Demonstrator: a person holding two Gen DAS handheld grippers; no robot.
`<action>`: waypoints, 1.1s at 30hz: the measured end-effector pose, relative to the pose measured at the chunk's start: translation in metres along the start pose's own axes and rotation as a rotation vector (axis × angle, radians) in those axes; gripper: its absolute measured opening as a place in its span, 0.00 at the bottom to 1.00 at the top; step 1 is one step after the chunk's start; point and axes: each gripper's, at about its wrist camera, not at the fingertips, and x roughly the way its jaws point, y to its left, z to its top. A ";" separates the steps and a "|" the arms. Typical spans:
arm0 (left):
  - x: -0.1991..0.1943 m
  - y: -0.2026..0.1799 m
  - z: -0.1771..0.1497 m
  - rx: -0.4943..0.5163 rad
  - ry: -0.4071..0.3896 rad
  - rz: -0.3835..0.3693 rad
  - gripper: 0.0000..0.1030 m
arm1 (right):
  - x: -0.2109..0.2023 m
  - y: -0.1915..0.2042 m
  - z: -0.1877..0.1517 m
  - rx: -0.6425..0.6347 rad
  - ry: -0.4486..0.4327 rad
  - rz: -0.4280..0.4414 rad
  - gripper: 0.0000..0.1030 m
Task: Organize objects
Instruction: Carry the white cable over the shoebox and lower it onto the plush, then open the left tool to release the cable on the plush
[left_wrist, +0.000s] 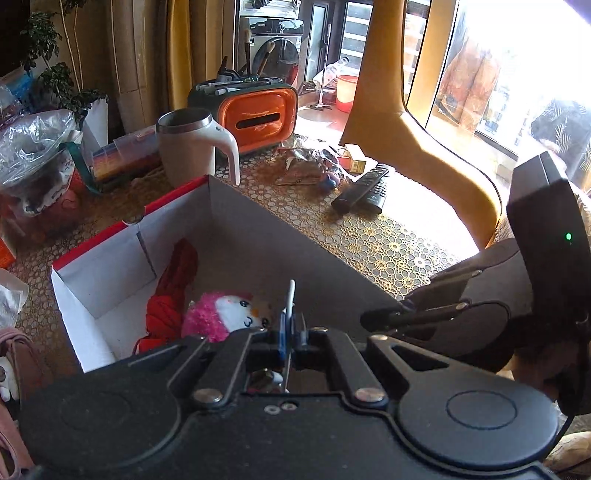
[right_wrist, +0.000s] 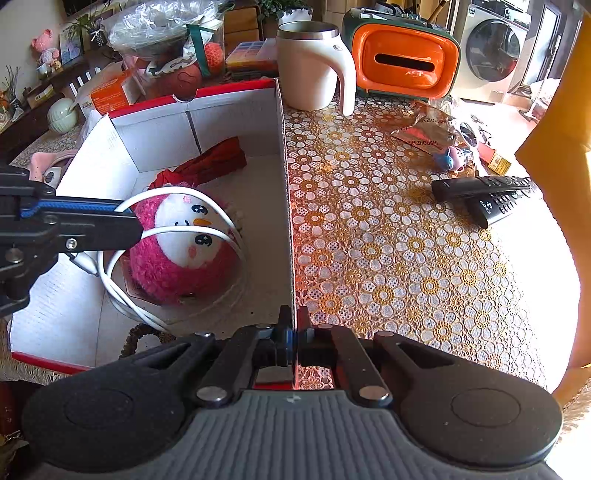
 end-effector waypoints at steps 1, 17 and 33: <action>0.001 0.001 0.000 0.007 0.002 0.007 0.01 | 0.000 0.000 0.000 -0.001 0.000 0.000 0.01; 0.013 0.021 -0.017 0.022 0.087 0.068 0.11 | 0.001 0.001 -0.001 -0.006 0.002 0.001 0.02; -0.007 0.027 -0.028 0.004 0.063 0.054 0.47 | 0.000 0.000 0.000 -0.013 0.006 -0.002 0.01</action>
